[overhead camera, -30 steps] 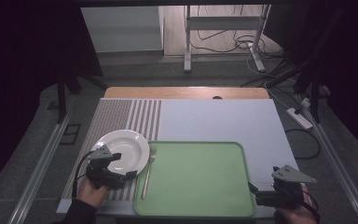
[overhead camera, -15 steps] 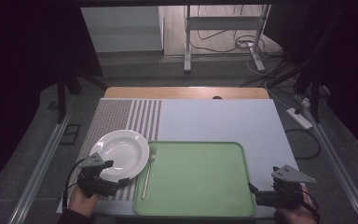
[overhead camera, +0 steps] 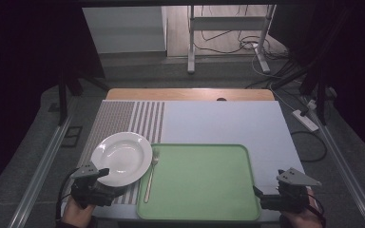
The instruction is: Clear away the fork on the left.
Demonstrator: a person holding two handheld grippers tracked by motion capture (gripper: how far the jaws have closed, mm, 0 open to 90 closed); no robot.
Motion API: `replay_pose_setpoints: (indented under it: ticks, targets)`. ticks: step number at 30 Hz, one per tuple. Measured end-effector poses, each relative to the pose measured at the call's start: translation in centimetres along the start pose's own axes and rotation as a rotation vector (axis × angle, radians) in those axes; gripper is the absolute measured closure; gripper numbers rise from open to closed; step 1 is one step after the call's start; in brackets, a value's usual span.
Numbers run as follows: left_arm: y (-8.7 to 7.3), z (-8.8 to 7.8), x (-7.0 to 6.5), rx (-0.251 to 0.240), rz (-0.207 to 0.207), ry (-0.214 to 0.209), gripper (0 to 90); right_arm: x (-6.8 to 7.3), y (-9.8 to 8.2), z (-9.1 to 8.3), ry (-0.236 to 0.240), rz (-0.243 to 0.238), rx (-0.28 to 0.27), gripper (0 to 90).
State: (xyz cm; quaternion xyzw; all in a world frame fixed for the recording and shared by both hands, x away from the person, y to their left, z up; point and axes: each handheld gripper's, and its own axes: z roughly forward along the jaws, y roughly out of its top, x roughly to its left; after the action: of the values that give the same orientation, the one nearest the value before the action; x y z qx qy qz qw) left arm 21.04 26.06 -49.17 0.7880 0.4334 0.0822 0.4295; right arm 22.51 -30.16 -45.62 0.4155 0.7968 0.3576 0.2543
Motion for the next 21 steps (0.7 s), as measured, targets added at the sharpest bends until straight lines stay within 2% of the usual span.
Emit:
replay_pose_setpoints:
  ticks: [21]
  targets:
    - [-0.9,-1.4,-0.4,0.003,-0.001,0.074,0.0,0.1,0.0,0.0,-0.005,-0.001,0.003,0.0]
